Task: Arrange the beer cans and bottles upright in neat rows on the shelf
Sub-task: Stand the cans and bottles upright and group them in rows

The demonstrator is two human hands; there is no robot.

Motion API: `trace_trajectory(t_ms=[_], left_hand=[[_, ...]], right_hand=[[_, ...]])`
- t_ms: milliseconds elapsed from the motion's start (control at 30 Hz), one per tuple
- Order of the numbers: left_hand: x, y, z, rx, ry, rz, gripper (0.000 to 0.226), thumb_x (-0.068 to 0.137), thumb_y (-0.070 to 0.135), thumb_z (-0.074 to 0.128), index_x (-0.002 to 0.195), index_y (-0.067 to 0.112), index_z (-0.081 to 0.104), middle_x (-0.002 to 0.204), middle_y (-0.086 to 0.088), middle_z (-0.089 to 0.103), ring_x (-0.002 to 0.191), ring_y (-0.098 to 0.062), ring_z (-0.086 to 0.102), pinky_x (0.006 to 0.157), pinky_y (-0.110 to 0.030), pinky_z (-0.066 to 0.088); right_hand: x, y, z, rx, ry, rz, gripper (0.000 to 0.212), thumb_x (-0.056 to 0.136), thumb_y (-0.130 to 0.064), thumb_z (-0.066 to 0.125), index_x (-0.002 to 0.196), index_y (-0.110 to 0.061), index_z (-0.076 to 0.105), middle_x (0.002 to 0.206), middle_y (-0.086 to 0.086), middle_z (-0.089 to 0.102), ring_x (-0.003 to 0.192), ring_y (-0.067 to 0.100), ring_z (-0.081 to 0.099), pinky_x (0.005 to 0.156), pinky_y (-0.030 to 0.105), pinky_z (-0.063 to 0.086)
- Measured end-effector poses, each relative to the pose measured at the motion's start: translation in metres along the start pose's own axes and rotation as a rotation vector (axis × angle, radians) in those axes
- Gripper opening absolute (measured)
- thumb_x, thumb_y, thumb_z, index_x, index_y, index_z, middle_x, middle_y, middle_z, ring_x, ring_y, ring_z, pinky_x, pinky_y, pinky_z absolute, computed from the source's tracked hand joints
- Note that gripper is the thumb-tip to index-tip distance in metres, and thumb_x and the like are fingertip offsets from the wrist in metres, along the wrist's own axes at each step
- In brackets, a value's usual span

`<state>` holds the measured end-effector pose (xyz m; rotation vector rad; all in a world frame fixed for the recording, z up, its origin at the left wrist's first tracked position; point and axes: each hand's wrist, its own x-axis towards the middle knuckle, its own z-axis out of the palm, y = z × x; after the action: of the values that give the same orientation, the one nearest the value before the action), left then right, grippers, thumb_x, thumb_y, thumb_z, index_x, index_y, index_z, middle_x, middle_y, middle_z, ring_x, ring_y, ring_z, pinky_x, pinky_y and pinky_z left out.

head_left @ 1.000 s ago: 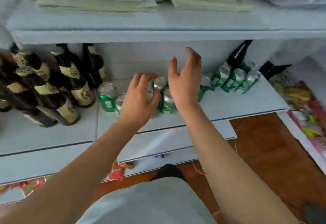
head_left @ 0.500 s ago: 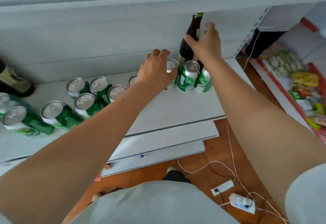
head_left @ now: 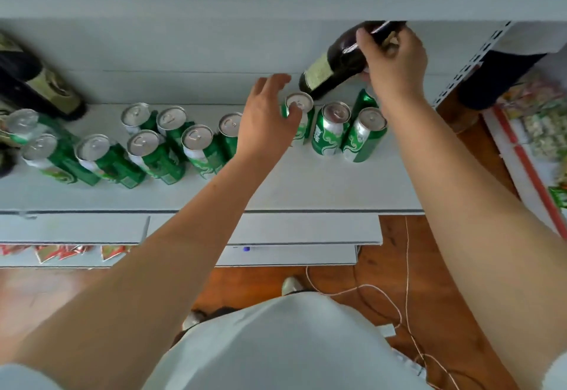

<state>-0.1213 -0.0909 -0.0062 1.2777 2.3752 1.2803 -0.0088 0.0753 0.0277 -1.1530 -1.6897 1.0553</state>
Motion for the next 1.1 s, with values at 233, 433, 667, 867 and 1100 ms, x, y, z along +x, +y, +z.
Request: trace_trajectory(t_ms=[233, 433, 667, 867, 1100], left_hand=[[0.011, -0.004, -0.032, 0.146, -0.052, 0.046, 0.091, 0.084, 0.032, 0.072, 0.156, 0.025, 0.016, 0.153, -0.014, 0.026, 0.121, -0.034, 0.053, 0.087, -0.04, 0.05], [-0.024, -0.061, -0.112, 0.181, 0.089, 0.056, 0.074, 0.075, 0.023, 0.073, 0.144, 0.025, 0.046, 0.131, -0.006, 0.049, 0.108, -0.033, 0.054, 0.094, -0.044, 0.049], [-0.092, -0.17, -0.254, 0.22, 0.318, -0.109, 0.068, 0.071, 0.028, 0.077, 0.135, 0.028, 0.053, 0.126, -0.003, 0.049, 0.113, -0.029, 0.051, 0.098, -0.045, 0.047], [-0.137, -0.247, -0.333, 0.145, 0.419, -0.295, 0.068, 0.074, 0.03, 0.083, 0.134, 0.03, 0.051, 0.125, 0.004, 0.051, 0.108, -0.016, 0.054, 0.083, -0.019, 0.041], [-0.141, -0.318, -0.376, 0.116, 0.376, -0.542, 0.062, 0.076, 0.041, 0.078, 0.118, 0.024, 0.037, 0.114, -0.002, 0.063, 0.099, -0.029, 0.062, 0.072, -0.042, 0.053]], right_hand=[[-0.056, -0.045, -0.014, 0.6, -0.097, 0.341, 0.029, 0.091, -0.029, 0.068, 0.107, -0.009, 0.054, 0.114, 0.014, 0.065, 0.081, 0.021, 0.074, 0.078, 0.038, 0.06], [-0.129, -0.086, 0.059, 0.642, -0.284, 0.444, 0.025, 0.092, -0.027, 0.066, 0.105, -0.008, 0.056, 0.11, 0.015, 0.069, 0.079, 0.022, 0.074, 0.078, 0.041, 0.06], [-0.213, -0.146, 0.201, 0.52, -0.61, 0.361, 0.038, 0.092, -0.026, 0.066, 0.122, -0.007, 0.054, 0.112, 0.011, 0.069, 0.089, 0.027, 0.073, 0.079, 0.04, 0.059], [-0.279, -0.192, 0.316, 0.251, -0.722, 0.047, 0.027, 0.088, -0.046, 0.066, 0.092, -0.019, 0.063, 0.095, 0.004, 0.073, 0.088, 0.017, 0.071, 0.075, 0.037, 0.059], [-0.347, -0.234, 0.419, -0.197, -0.728, -0.548, 0.035, 0.087, -0.051, 0.064, 0.079, -0.017, 0.059, 0.059, -0.011, 0.051, 0.064, 0.012, 0.049, 0.062, 0.023, 0.032]])
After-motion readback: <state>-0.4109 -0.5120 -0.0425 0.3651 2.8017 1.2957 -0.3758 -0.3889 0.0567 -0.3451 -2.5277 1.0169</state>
